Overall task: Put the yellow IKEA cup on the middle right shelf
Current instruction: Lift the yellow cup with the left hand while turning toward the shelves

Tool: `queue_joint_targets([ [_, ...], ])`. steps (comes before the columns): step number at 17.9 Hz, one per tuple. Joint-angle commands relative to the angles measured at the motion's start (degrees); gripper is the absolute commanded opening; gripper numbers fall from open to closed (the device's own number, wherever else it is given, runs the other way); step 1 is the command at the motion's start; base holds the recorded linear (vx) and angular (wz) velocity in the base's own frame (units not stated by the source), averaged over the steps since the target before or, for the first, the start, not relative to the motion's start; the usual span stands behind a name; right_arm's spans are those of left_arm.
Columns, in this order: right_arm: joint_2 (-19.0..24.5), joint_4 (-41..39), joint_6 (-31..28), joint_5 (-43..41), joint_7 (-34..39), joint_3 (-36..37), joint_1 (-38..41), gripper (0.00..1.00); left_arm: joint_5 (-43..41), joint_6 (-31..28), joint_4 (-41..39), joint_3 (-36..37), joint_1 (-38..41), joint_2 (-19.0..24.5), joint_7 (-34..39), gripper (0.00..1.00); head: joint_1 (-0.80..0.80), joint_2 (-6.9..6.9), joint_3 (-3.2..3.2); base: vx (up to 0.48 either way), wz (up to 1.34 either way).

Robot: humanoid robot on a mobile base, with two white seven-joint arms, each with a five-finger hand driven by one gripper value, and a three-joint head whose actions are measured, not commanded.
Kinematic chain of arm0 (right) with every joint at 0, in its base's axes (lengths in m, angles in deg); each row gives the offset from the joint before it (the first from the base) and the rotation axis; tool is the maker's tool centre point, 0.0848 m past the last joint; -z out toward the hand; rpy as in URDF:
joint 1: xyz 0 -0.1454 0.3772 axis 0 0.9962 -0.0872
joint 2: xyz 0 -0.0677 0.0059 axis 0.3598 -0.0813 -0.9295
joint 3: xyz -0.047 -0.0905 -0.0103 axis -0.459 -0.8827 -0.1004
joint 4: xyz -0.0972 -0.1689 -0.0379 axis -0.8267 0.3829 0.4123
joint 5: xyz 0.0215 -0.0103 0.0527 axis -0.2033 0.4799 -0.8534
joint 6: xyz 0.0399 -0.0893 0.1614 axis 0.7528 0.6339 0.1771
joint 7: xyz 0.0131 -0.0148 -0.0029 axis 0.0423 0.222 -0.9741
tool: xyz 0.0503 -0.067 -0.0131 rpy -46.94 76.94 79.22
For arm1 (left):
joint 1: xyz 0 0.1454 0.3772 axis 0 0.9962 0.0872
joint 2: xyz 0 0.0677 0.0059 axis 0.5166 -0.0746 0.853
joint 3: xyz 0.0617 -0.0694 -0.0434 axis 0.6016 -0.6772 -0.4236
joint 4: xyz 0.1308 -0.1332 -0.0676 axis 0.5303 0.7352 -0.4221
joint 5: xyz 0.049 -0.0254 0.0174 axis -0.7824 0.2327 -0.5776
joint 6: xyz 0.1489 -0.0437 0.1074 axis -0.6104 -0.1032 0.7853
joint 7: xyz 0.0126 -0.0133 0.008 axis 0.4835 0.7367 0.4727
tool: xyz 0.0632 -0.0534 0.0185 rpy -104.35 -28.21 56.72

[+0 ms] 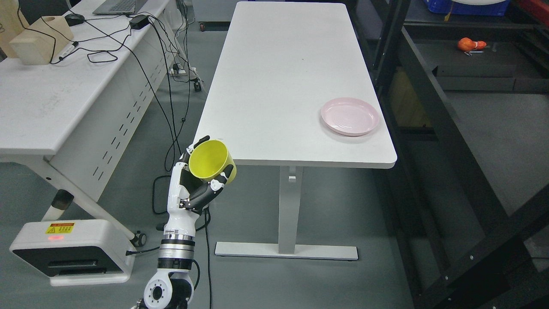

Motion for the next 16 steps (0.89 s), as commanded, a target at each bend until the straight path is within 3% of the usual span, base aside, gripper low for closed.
queue_joint_targets([
  [1, -1.0, 0.0, 0.0, -1.4, 0.0, -1.0, 0.8, 0.99, 0.0, 0.0, -2.3, 0.9, 0.1, 1.0, 0.0, 0.01, 0.0, 0.0, 0.0, -0.267, 0.03],
  [16, -1.0, 0.0, 0.0, -1.4, 0.0, -1.0, 0.8, 0.99, 0.0, 0.0, -2.4, 1.6, -1.4, 1.0, -0.1, 0.01, 0.0, 0.0, 0.0, -0.23, -0.17],
])
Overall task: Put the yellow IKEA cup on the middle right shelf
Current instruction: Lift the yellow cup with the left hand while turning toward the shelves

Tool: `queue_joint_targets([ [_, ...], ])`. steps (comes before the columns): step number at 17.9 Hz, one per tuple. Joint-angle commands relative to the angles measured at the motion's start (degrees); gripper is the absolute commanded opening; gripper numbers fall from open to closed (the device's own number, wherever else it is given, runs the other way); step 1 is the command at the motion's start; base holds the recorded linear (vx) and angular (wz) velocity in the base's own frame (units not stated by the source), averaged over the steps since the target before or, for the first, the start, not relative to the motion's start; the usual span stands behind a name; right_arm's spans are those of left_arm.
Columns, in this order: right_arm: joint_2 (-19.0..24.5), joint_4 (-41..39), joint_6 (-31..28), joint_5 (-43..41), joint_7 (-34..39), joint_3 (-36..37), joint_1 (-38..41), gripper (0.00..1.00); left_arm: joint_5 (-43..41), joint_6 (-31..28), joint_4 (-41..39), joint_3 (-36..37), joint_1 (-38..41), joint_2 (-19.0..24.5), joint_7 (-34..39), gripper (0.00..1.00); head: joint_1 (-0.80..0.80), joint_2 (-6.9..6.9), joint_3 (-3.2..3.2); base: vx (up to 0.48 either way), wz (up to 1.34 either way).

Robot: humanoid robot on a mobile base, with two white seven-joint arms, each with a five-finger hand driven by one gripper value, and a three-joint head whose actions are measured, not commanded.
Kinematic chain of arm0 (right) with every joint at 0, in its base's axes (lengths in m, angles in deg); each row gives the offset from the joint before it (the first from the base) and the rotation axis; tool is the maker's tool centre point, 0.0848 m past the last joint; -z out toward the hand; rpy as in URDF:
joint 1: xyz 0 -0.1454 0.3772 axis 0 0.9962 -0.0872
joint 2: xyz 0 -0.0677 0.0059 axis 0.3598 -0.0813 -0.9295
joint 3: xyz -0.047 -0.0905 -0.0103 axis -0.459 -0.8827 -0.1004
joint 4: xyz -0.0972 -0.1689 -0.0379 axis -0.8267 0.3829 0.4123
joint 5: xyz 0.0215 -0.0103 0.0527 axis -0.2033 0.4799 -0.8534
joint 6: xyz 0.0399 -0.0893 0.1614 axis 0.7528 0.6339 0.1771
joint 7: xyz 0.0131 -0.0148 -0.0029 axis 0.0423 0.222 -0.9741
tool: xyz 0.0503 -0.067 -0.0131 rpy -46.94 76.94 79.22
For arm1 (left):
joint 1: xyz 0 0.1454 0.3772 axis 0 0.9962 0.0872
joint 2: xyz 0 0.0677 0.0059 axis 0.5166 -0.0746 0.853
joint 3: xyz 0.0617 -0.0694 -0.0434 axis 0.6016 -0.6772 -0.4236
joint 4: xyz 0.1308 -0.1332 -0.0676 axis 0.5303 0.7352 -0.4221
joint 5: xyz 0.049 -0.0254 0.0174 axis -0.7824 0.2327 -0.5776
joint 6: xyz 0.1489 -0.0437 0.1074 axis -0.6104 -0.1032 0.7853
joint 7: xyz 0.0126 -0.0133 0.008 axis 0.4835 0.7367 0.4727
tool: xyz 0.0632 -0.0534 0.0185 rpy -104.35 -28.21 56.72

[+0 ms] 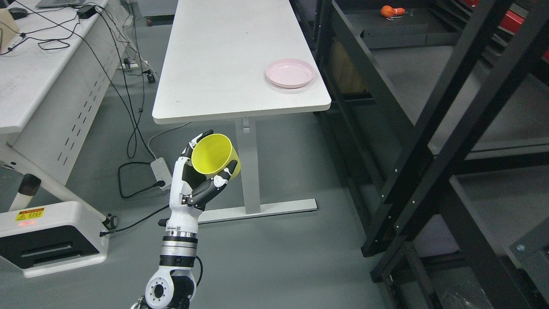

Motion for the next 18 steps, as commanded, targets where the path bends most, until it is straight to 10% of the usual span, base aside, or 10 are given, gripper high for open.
queue_joint_targets([
  [1, -1.0, 0.0, 0.0, -1.4, 0.0, -1.0, 0.8, 0.99, 0.0, 0.0, -0.4, 1.2, -1.1, 1.0, 0.0, 0.01, 0.0, 0.0, 0.0, -0.116, -0.37],
  [18, -1.0, 0.0, 0.0, -1.4, 0.0, -1.0, 0.8, 0.99, 0.0, 3.3, -1.6, 16.8, -3.8, 1.0, 0.0, 0.02, 0.0, 0.0, 0.0, -0.078, -0.36],
])
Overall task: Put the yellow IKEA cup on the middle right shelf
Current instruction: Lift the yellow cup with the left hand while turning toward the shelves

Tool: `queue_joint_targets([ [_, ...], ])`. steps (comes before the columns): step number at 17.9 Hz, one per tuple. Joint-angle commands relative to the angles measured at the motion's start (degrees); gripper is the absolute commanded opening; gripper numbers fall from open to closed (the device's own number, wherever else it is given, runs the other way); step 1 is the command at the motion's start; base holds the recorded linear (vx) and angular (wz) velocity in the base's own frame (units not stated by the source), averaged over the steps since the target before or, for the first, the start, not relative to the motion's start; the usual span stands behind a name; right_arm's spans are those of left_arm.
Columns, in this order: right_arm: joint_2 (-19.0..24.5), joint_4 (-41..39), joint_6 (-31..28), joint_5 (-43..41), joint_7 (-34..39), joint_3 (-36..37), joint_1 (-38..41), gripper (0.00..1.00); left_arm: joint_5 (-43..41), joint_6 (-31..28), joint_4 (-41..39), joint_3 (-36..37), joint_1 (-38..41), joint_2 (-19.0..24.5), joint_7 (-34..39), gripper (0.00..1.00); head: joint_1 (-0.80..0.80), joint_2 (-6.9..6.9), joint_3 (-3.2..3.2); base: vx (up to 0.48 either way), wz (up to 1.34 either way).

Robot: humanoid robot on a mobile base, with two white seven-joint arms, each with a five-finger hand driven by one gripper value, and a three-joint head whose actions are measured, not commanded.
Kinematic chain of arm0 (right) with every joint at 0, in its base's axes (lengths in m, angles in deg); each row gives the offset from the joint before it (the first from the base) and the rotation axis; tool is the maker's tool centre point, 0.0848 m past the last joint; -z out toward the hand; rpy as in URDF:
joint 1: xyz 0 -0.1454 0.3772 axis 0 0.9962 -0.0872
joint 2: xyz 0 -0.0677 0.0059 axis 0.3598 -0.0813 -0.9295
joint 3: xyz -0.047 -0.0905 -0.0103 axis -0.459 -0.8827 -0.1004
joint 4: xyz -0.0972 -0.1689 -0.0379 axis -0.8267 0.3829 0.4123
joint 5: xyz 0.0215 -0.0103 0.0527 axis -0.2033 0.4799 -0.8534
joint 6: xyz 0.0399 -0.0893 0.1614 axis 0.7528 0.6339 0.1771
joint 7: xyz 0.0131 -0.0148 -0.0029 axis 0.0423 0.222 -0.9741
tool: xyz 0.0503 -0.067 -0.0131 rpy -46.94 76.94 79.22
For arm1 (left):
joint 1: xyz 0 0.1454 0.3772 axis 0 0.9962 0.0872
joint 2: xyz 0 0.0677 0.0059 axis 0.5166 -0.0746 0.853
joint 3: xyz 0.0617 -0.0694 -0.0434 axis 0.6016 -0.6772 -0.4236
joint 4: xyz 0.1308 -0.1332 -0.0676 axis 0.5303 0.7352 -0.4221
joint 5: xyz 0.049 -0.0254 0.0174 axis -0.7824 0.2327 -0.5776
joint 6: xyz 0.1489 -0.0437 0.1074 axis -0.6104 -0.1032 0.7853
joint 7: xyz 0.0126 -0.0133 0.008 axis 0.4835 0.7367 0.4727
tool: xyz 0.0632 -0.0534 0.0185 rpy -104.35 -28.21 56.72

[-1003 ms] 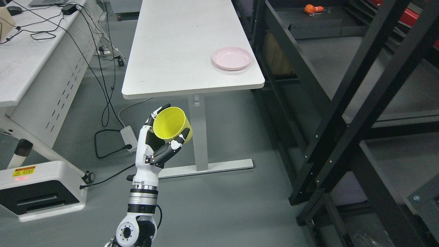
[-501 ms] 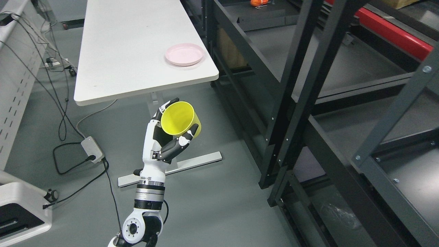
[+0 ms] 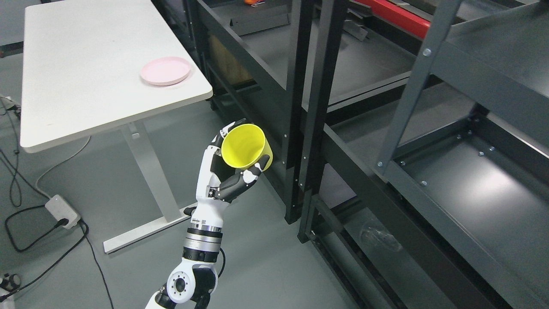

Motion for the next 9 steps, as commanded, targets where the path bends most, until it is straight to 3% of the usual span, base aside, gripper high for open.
queue_joint_targets([
  [1, -1.0, 0.0, 0.0, -1.4, 0.0, -1.0, 0.8, 0.99, 0.0, 0.7, -1.1, 8.5, -0.5, 1.0, 0.0, 0.02, 0.0, 0.0, 0.0, -0.066, -0.41],
  [9, -1.0, 0.0, 0.0, -1.4, 0.0, -1.0, 0.8, 0.99, 0.0, 3.6, -2.3, 14.1, -7.1, 1.0, -0.1, 0.02, 0.0, 0.0, 0.0, -0.056, -0.4],
])
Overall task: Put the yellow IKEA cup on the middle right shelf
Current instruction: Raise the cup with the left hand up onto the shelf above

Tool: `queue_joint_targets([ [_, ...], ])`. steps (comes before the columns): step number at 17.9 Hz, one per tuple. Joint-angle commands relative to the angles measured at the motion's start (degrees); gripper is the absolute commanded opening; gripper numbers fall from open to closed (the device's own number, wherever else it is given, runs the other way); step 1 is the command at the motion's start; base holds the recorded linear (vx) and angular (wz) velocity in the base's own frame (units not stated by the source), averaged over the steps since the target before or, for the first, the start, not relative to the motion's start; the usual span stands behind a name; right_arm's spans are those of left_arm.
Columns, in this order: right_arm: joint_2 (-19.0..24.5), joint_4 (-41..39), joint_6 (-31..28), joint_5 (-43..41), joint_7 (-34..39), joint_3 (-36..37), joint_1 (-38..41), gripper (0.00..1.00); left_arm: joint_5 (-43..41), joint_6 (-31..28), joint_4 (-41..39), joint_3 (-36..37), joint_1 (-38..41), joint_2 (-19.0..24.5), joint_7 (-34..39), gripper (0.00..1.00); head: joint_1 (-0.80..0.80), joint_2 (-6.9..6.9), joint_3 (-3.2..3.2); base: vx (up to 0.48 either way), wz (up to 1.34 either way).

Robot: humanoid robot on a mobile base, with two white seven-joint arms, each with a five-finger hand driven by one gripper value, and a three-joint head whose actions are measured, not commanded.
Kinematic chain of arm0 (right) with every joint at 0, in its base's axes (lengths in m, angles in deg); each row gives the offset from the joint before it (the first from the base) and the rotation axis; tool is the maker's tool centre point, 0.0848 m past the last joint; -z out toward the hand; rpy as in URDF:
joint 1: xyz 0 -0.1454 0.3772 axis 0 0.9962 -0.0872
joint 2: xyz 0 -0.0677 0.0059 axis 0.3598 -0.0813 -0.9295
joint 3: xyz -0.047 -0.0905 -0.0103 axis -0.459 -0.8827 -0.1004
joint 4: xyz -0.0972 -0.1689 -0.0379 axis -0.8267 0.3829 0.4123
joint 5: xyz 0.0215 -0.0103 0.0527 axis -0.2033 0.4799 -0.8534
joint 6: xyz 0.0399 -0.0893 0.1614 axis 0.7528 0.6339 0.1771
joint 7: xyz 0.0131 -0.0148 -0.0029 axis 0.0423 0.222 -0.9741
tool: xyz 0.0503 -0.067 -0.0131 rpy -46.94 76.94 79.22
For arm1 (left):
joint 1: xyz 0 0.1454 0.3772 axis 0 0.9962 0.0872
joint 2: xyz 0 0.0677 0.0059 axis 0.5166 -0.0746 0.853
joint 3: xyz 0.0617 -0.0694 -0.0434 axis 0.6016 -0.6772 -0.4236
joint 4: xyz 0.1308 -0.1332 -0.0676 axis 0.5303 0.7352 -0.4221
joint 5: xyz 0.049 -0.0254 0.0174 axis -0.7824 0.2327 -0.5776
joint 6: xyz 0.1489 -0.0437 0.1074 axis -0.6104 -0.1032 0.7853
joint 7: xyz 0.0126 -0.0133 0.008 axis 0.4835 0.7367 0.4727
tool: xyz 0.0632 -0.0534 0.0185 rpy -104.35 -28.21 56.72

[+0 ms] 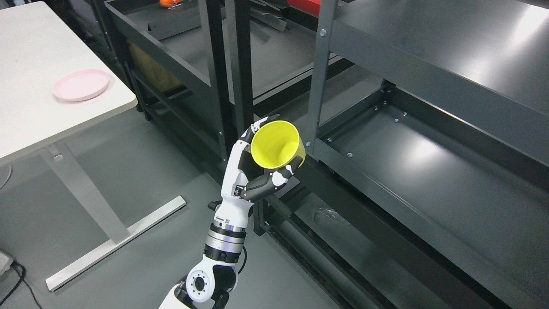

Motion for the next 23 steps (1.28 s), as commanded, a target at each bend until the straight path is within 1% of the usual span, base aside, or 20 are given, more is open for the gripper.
queue_joint_targets([
  [1, -1.0, 0.0, 0.0, -1.4, 0.0, -1.0, 0.8, 0.99, -0.1, 1.5, -2.2, 8.9, -3.5, 1.0, -0.1, 0.02, 0.0, 0.0, 0.0, -0.043, -0.33],
  [3, -1.0, 0.0, 0.0, -1.4, 0.0, -1.0, 0.8, 0.99, -0.3, 2.6, -3.5, 10.5, -3.6, 1.0, -0.5, 0.02, 0.0, 0.0, 0.0, -0.04, -0.33],
  [6, -1.0, 0.0, 0.0, -1.4, 0.0, -1.0, 0.8, 0.99, -0.5, 5.0, -5.1, 10.5, -5.3, 1.0, -0.7, 0.02, 0.0, -0.01, 0.0, -0.022, -0.3],
  [10, -1.0, 0.0, 0.0, -1.4, 0.0, -1.0, 0.8, 0.99, -0.5, 9.3, -6.0, 11.3, -11.1, 1.0, -0.7, 0.02, 0.0, -0.01, 0.0, 0.009, -0.07],
  [13, -1.0, 0.0, 0.0, -1.4, 0.0, -1.0, 0.8, 0.99, -0.5, 11.0, -6.0, 12.7, -15.7, 1.0, -0.7, 0.01, 0.0, -0.01, 0.0, 0.013, -0.01],
  [15, -1.0, 0.0, 0.0, -1.4, 0.0, -1.0, 0.8, 0.99, -0.5, 10.7, -5.9, 12.7, -19.0, 1.0, -0.4, 0.01, 0.0, -0.01, 0.0, 0.012, -0.08],
  [18, -1.0, 0.0, 0.0, -1.4, 0.0, -1.0, 0.8, 0.99, -0.1, 8.1, -5.3, 12.4, -23.2, 1.0, 0.7, 0.0, 0.0, -0.01, 0.0, 0.033, -0.21],
  [20, -1.0, 0.0, 0.0, -1.4, 0.0, -1.0, 0.8, 0.99, 1.1, 6.5, -4.1, 12.1, -27.5, 1.0, 4.1, 0.0, 0.0, -0.01, 0.0, 0.052, -0.31],
  [23, -1.0, 0.0, 0.0, -1.4, 0.0, -1.0, 0.8, 0.99, 4.7, 1.1, -3.5, 9.5, -34.0, 1.0, 6.8, 0.0, 0.0, -0.01, 0.0, 0.066, -0.39],
])
